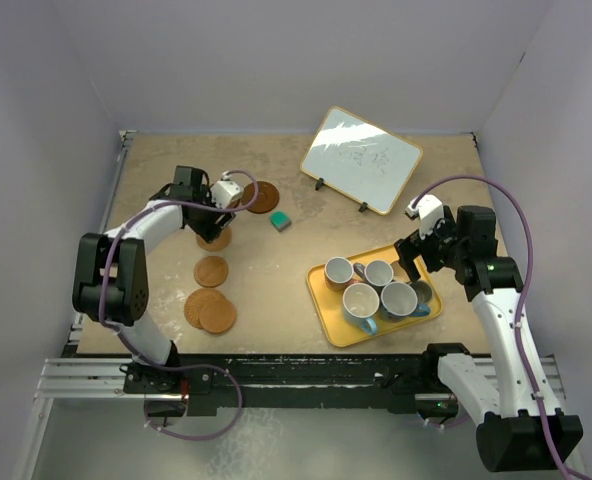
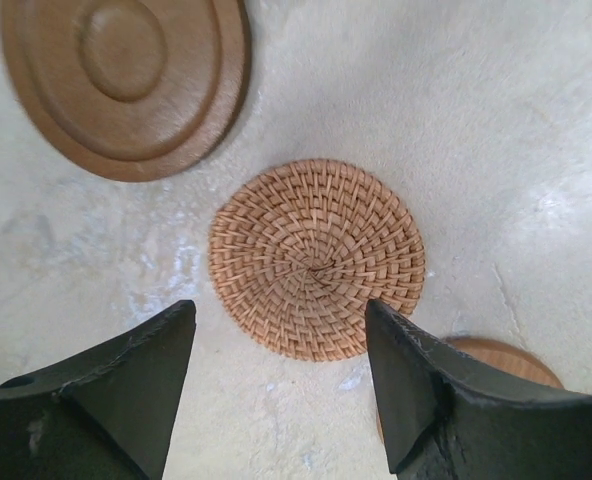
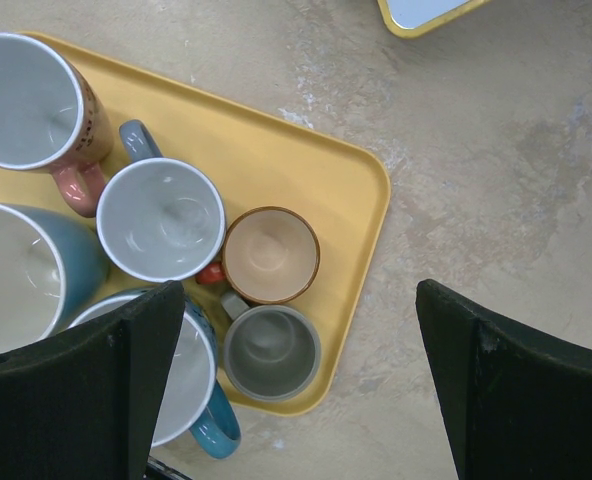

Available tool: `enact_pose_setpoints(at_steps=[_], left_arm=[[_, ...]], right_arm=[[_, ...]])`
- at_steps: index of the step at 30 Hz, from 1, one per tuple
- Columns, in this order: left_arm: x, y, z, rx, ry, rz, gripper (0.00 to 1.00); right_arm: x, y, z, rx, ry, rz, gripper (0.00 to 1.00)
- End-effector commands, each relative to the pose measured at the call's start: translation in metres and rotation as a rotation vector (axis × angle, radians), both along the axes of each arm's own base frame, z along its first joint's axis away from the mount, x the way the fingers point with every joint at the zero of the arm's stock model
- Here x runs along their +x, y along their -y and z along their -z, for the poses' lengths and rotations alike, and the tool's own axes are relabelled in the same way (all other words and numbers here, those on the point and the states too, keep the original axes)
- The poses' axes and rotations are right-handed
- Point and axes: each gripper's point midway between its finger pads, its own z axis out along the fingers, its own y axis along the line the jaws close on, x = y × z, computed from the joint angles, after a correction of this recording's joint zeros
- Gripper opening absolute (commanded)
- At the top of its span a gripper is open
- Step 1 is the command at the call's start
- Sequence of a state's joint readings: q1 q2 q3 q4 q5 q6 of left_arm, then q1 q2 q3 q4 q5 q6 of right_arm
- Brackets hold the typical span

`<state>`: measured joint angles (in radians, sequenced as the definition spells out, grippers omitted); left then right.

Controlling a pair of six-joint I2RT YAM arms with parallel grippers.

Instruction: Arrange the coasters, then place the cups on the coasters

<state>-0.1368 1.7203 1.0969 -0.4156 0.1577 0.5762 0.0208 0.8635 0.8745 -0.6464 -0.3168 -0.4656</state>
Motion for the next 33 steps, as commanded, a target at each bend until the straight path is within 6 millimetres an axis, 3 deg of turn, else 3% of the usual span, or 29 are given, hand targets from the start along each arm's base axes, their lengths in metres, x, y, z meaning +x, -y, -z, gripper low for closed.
enact_pose_setpoints(at_steps=[1, 4, 8, 12, 18, 25, 33], left_arm=[[0.005, 0.019, -0.057, -0.107, 0.171, 0.061, 0.67], [-0.022, 0.024, -0.060, -0.109, 0.147, 0.173, 0.68], [-0.083, 0.029, -0.049, -0.077, 0.028, 0.378, 0.69], [-0.133, 0.026, -0.039, -0.020, -0.020, 0.559, 0.70], [-0.180, 0.008, -0.030, 0.061, -0.116, 0.684, 0.68], [-0.189, -0.022, -0.004, 0.206, -0.178, 0.653, 0.63], [-0.185, -0.023, 0.018, 0.230, -0.140, 0.639, 0.63]], right_arm=[[0.000, -0.005, -0.006, 0.009, 0.025, -0.033, 1.00], [0.001, -0.006, -0.006, 0.009, 0.026, -0.036, 1.00], [0.001, -0.006, -0.006, 0.009, 0.026, -0.035, 1.00], [0.000, -0.006, -0.007, 0.011, 0.028, -0.038, 1.00], [0.000, -0.007, -0.008, 0.017, 0.031, -0.042, 1.00], [-0.001, -0.008, -0.010, 0.020, 0.034, -0.044, 1.00], [-0.001, -0.007, -0.007, 0.015, 0.027, -0.039, 1.00]])
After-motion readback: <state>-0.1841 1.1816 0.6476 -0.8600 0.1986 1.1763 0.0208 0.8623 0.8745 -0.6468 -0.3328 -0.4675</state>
